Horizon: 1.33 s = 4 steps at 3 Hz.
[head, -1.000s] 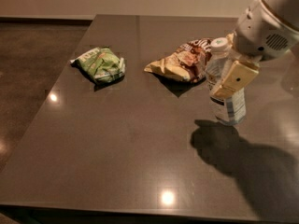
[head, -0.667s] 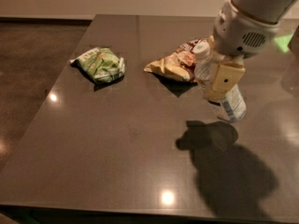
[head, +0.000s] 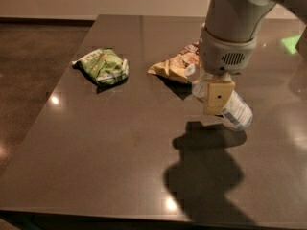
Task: Knock blue plastic bottle over
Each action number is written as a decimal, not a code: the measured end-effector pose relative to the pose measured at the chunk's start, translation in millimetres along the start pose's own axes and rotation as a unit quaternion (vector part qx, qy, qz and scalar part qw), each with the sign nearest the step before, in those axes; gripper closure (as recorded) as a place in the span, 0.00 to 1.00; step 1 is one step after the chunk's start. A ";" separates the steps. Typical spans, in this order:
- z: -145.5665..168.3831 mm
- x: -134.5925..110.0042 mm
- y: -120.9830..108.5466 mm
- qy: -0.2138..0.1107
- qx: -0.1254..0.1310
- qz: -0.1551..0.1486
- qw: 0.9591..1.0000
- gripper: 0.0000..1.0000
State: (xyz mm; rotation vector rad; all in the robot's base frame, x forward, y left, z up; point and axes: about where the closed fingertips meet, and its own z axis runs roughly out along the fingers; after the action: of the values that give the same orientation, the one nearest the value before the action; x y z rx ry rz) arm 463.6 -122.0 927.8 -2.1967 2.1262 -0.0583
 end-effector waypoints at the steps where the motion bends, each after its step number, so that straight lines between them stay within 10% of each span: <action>1: 18.9 4.5 -3.6 0.028 -0.006 -0.005 1.000 0.53; 3: 27.6 4.0 -7.5 0.032 0.001 -0.007 0.999 0.07; 4: 27.8 2.1 -10.9 0.028 0.008 -0.007 1.000 0.00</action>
Offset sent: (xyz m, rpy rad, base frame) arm -0.0088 -0.0161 -0.0369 -0.1315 0.0839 0.0081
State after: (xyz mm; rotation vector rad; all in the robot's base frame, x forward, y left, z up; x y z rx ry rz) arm 476.9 -122.9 901.0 -2.2271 2.1310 -0.1403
